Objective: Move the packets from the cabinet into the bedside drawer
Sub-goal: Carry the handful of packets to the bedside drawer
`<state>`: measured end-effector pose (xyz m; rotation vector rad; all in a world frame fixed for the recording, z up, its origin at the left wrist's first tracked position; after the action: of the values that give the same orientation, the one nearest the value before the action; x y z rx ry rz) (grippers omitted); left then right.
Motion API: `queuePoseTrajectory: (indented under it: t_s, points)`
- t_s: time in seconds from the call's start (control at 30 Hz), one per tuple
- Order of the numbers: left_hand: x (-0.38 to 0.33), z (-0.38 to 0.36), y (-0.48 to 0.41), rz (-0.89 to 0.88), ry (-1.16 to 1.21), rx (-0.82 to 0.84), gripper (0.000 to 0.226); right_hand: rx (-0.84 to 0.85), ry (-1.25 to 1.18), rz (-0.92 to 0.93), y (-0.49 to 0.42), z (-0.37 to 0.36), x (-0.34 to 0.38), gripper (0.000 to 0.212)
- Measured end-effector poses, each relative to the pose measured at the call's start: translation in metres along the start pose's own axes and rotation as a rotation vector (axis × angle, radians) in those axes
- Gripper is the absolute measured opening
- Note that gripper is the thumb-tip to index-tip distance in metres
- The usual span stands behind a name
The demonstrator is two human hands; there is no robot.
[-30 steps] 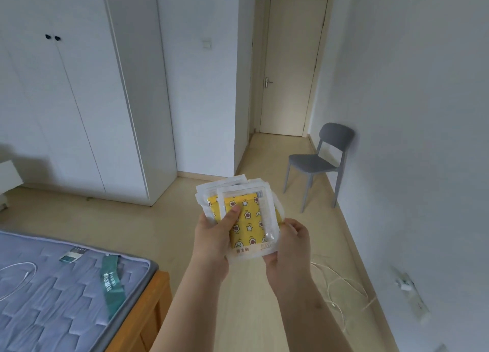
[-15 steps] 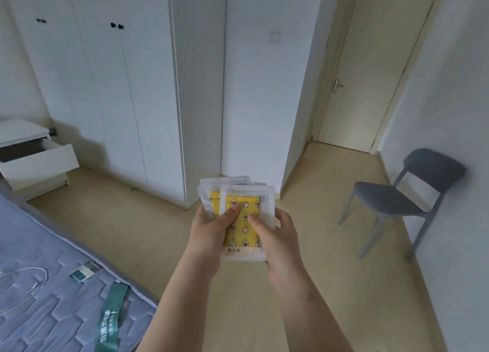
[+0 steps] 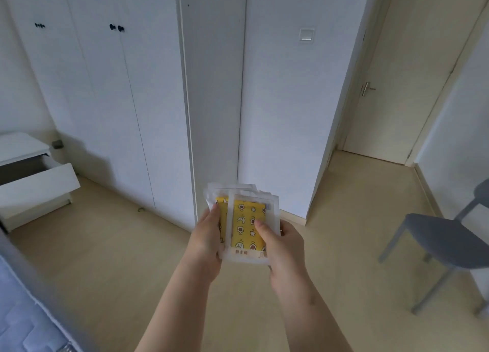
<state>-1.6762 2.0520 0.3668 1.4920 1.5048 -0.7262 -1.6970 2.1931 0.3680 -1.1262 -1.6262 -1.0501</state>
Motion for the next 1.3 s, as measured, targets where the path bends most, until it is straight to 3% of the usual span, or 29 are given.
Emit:
queuePoseTrajectory:
  t_s: [0.1, 0.47, 0.67, 0.87, 1.3]
  points:
    - [-0.015, 0.018, -0.049, -0.008, 0.007, -0.026, 0.035, -0.010, -0.034, 0.005, -0.052, -0.014, 0.002, 0.027]
    - [-0.082, 0.073, -0.241, -0.124, 0.057, -0.211, 0.017, 0.150, 0.047, -0.036, -0.287, -0.077, 0.019, 0.013]
    - [-0.123, 0.166, -0.282, -0.191, 0.159, -0.478, 0.015, 0.426, 0.174, -0.163, -0.379, -0.180, -0.011, 0.015]
    - [-0.156, 0.257, -0.306, -0.263, 0.182, -0.628, 0.018, 0.578, 0.217, -0.237, -0.433, -0.279, -0.046, 0.016]
    - [-0.312, 0.483, -0.349, -0.422, 0.276, -0.650, 0.017, 0.830, 0.177, -0.263, -0.519, -0.567, -0.075, 0.006]
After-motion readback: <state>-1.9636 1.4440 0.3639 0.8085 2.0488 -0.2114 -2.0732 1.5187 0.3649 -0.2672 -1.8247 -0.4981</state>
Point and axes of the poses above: each hand's wrist, its own y-axis away from the middle knuckle, its own z-axis out of the back of the hand, x = y × z, the point moved 8 cm from there along -y, towards the middle knuckle, and after that the axes turned 13 degrees about x, right-handed, at the moved point
